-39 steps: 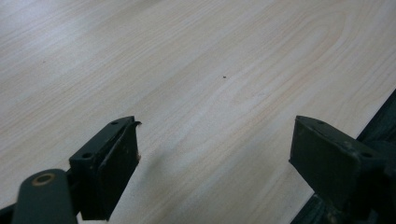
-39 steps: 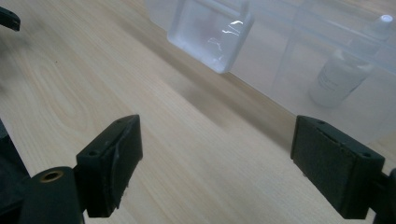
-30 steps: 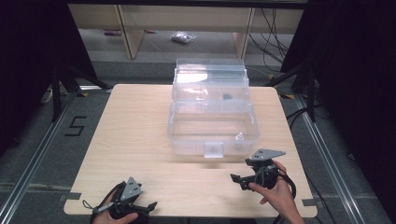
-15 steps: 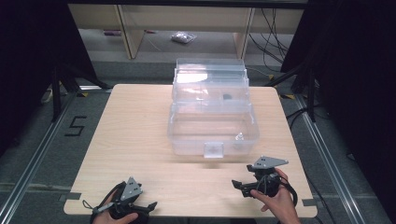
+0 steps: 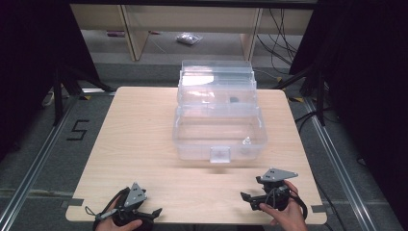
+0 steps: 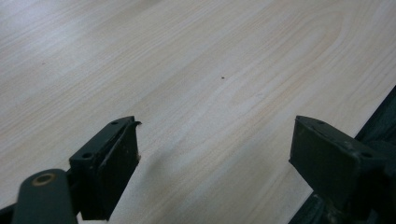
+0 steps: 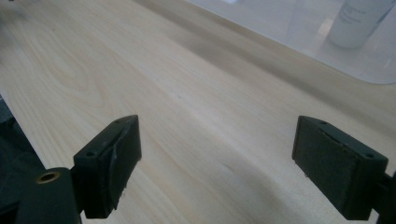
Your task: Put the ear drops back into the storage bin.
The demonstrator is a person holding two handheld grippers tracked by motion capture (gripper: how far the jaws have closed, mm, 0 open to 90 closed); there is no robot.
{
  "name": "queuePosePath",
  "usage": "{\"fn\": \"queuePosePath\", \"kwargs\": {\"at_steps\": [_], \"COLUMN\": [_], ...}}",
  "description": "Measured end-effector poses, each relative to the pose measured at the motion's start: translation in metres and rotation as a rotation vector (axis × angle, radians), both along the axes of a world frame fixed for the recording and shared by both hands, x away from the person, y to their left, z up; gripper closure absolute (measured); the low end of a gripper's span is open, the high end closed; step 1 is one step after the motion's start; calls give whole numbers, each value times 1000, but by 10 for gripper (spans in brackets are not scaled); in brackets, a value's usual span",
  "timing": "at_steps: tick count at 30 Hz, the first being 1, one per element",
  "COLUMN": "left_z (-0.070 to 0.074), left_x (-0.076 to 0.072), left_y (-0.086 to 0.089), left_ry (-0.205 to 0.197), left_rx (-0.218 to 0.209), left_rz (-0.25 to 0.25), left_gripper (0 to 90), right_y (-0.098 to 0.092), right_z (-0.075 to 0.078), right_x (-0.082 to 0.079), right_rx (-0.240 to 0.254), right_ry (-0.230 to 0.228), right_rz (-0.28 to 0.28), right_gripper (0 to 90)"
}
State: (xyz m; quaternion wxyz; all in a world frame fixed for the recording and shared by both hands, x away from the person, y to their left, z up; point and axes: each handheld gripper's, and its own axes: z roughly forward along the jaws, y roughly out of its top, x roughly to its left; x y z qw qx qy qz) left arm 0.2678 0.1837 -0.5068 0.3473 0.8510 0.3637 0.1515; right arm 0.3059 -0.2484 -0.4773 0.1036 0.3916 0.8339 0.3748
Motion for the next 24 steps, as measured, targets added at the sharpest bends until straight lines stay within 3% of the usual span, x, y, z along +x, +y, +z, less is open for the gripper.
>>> {"fn": "queuePosePath", "kwargs": {"at_steps": [2, 4, 6, 18, 21, 22, 24], "left_z": [0, 0, -1, 0, 1, 2, 2], "left_x": [0, 0, 0, 0, 0, 1, 1], "left_y": [0, 0, 0, 0, 1, 3, 2], "left_ry": [-7, -5, 3, -4, 1, 3, 4], "left_rx": [9, 8, -1, 0, 19, 45, 47], "left_rz": [-11, -9, 0, -9, -28, -47, -45], "left_gripper": [149, 149, 149, 149, 149, 149, 149], "right_y": [2, 1, 1, -4, -5, -6, -7], "right_z": [-1, -3, -2, -8, -10, -11, -12], "right_x": [-4, -1, -5, -21, -24, -24, -22], "right_rx": [3, -14, -10, -11, -11, -9, -11], "right_ry": [24, -20, -13, 8, 23, 14, 0], "right_rz": [-10, 38, 10, 15, 9, 10, 39], "right_gripper": [165, 164, 164, 164, 164, 164, 164]}}
